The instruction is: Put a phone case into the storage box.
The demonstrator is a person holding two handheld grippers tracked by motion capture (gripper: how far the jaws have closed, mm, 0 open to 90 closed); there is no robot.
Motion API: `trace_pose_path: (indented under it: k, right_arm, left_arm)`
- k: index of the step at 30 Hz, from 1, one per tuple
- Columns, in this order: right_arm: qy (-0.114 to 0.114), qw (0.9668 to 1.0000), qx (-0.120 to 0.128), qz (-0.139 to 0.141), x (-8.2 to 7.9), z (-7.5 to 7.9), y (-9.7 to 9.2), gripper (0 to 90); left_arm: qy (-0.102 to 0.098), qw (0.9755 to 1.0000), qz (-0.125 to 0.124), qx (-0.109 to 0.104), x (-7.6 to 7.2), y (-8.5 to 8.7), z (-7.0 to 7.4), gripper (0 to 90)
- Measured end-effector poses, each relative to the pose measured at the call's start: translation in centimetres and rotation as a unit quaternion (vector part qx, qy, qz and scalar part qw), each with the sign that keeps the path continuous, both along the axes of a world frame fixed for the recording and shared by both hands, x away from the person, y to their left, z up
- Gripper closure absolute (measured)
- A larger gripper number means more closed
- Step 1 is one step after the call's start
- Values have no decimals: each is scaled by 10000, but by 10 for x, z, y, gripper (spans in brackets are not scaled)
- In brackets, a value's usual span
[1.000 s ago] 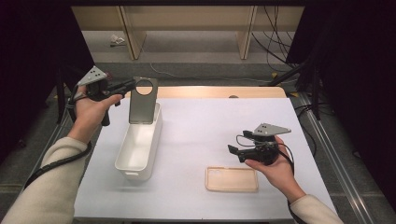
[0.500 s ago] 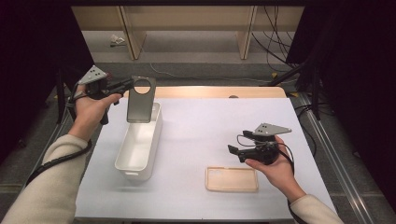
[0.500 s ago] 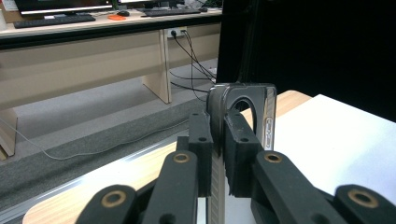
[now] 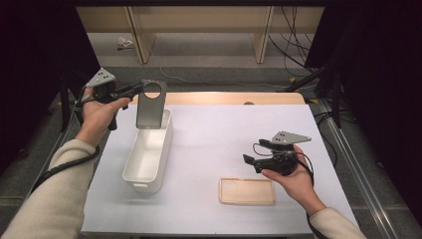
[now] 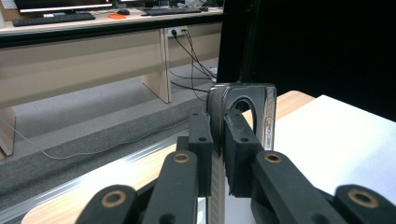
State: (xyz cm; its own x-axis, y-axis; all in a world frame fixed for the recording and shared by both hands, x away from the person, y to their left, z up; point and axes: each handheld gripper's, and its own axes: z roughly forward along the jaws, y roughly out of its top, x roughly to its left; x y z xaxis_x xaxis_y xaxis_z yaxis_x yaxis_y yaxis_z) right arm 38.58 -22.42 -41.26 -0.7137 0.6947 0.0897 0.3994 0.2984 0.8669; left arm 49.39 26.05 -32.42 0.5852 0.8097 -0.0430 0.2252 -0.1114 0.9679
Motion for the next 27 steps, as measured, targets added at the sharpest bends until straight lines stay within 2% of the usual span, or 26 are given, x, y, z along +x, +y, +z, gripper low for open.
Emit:
trace_pose_path:
  k: [27]
  right_arm:
    - [24, 10000, 68, -20, 0, 0, -1, 166]
  left_arm:
    - [88, 10000, -29, -11, 16, -8, -8, 822]
